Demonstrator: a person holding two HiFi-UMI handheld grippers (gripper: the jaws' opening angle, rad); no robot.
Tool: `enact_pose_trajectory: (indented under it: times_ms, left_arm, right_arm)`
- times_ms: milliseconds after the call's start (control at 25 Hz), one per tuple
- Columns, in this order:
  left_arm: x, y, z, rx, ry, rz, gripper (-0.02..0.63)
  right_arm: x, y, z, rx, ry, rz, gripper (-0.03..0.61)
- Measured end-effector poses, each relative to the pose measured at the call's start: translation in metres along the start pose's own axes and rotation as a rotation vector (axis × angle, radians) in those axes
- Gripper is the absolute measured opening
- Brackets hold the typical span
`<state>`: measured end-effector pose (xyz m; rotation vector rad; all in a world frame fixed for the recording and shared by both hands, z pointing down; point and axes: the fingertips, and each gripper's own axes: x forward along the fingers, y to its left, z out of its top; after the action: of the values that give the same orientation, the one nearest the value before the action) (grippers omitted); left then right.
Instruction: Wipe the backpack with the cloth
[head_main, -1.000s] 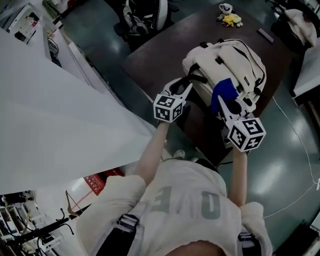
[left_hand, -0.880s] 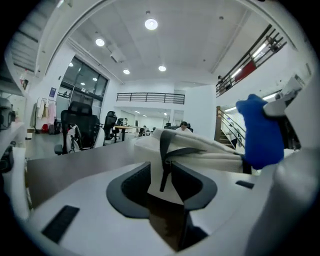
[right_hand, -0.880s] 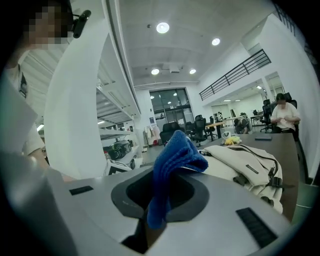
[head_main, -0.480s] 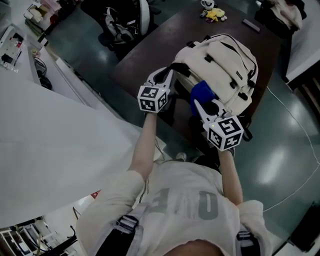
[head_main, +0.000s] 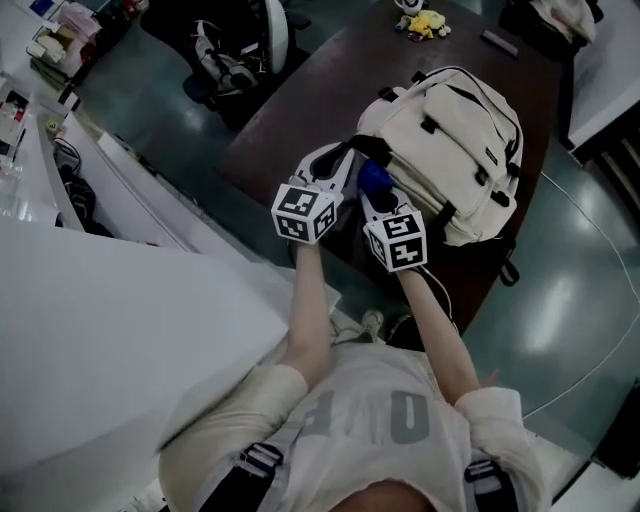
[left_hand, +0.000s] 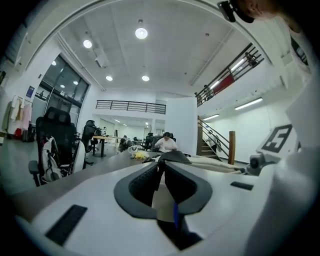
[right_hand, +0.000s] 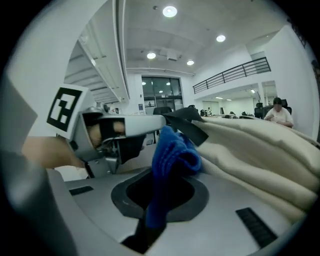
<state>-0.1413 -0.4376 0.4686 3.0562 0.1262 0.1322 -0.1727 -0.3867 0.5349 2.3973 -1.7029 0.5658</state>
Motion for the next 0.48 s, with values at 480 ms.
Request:
enact_pose_trajectory:
  times_ms: [480]
  left_arm:
    - [-0.007, -0.002, -0.001, -0.015, 0.024, -0.01, 0.043]
  right_arm:
    - [0.055, -0.002, 0.004, 0.172, -0.017, -0.031, 0.041]
